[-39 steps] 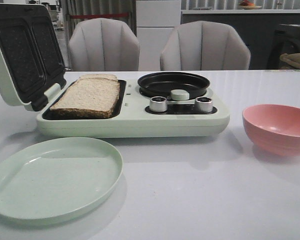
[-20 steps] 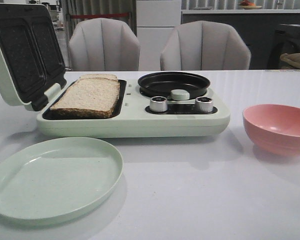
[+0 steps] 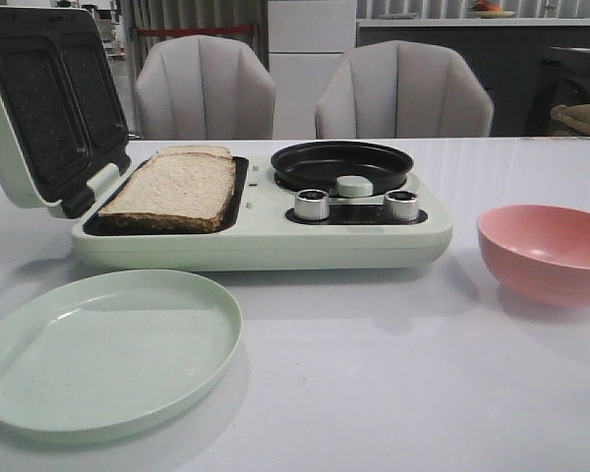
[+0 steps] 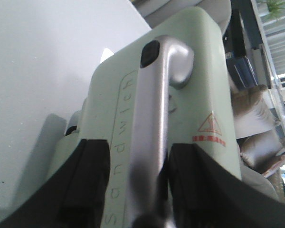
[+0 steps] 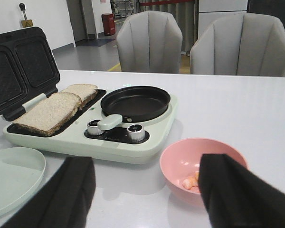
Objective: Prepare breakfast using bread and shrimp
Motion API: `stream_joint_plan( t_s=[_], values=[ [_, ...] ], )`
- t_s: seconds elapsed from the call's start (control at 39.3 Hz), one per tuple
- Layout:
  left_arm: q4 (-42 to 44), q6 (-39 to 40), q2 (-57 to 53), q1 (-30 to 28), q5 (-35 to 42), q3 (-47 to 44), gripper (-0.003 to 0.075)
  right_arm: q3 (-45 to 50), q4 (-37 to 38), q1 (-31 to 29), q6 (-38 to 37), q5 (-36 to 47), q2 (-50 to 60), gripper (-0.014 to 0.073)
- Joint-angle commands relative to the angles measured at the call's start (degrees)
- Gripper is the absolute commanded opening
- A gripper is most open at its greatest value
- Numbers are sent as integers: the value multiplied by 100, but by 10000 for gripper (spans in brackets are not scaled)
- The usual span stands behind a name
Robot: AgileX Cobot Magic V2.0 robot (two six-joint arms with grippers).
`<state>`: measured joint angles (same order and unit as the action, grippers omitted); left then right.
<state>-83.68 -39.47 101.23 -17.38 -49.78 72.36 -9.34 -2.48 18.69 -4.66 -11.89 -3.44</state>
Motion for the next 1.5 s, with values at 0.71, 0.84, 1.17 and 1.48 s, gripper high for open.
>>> stream_joint_plan(
  t_s=[0.71, 0.84, 1.17, 1.48],
  values=[
    [-912, -2125, 462, 2236, -470, 197, 330, -156, 77, -27, 60, 523, -59, 561],
    [-924, -2137, 774, 2528, -359, 197, 330, -156, 77, -27, 60, 523, -59, 561],
    [-935, -2145, 1049, 2713, -300, 197, 334, -156, 77, -27, 60, 523, -59, 561],
    [-365, -2119, 743, 2643, -1007, 865, 334, -156, 77, -27, 60, 523, -59, 561]
  ],
)
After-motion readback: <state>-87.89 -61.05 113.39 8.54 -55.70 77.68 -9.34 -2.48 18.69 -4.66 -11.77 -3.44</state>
